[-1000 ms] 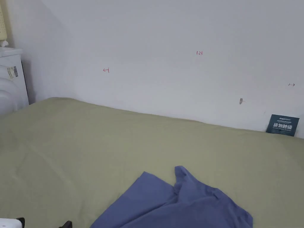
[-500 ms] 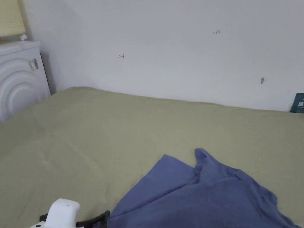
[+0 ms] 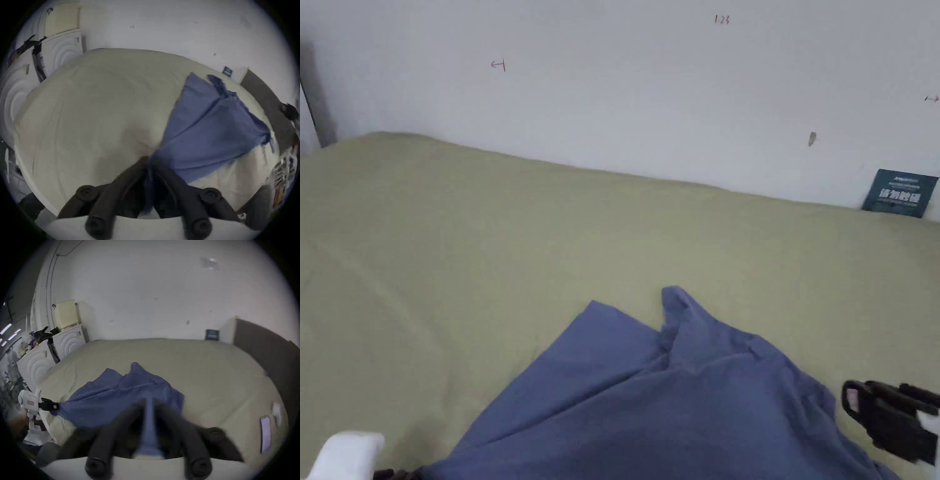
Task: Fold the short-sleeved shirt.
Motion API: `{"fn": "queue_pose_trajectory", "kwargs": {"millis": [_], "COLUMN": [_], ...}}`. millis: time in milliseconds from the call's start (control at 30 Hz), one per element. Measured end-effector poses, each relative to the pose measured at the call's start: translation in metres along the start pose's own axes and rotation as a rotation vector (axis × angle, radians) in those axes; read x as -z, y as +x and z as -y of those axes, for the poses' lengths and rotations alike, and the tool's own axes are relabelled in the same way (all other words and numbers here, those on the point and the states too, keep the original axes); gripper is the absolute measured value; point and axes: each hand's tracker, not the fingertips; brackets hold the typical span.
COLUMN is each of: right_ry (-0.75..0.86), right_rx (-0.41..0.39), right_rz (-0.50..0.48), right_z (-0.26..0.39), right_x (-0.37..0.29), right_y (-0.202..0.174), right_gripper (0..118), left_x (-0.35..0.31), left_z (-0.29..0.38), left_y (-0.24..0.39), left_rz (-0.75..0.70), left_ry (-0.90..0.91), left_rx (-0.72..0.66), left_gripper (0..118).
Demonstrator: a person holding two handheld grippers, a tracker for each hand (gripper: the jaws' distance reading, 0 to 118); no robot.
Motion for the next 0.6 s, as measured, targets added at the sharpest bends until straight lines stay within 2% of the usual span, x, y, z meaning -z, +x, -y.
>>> {"fn": "queue_pose_trajectory", "kwargs": {"millis": [33,67,100,133,200,300,367,433,467,533,567,600], "right_ry": [-0.074,-0.158,-0.246,-0.263,-0.405,-0.598,-0.599,-0.535,-0.54,-0.623,-0.666,-0.659], "right_rx": [-0.013,-0.039,-0.091,-0.145,-0.222,-0.225,-0.281,-0.329,-0.331,-0.293,-0.275,-0.235], "right_rz": [-0.025,-0.055,-0.095,-0.092,-0.078,-0.032,-0.013,-0.053,-0.075,-0.093,-0.081,-0.055], "right_z": [-0.018,-0.032,-0.044,-0.057,-0.074,-0.077,-0.078,-0.074,-0.073,-0.067,-0.065,-0.064], "right_x": [0.03,0.061,0.094,0.121,0.179,0.242,0.267,0.279,0.283,0.287,0.289,0.285], "right_y": [0.009,0.016,0.023,0.023,0.032,0.036,0.034,0.036,0.036,0.037,0.037,0.036], "right_gripper": [75,107,113,110,108,106,102,101,94,40,33,10], "left_x": [-0.002,-0.002,-0.003,-0.003,-0.004,-0.004,-0.001,0.0,0.001,0.003,0.004,0.004], "left_z": [0.0,-0.002,-0.002,-0.001,-0.002,0.001,0.003,0.008,0.01,0.012,0.013,0.013], "left_y": [0.003,0.005,0.008,0.007,0.004,0.0,-0.001,-0.003,-0.004,-0.003,-0.004,-0.007], "left_rz": [-0.017,-0.017,-0.019,-0.02,0.004,0.004,0.001,0.005,0.012,0.021,0.022,0.028], "left_ry": [0.002,-0.009,-0.013,-0.011,-0.022,-0.032,-0.042,-0.046,-0.051,-0.054,-0.048,-0.047], "left_rx": [-0.015,-0.007,-0.001,-0.003,-0.045,-0.065,-0.066,-0.065,-0.069,-0.063,-0.062,-0.07], "left_gripper": [2,2,2,2,2,2,2,2,2,2,2,2]}}
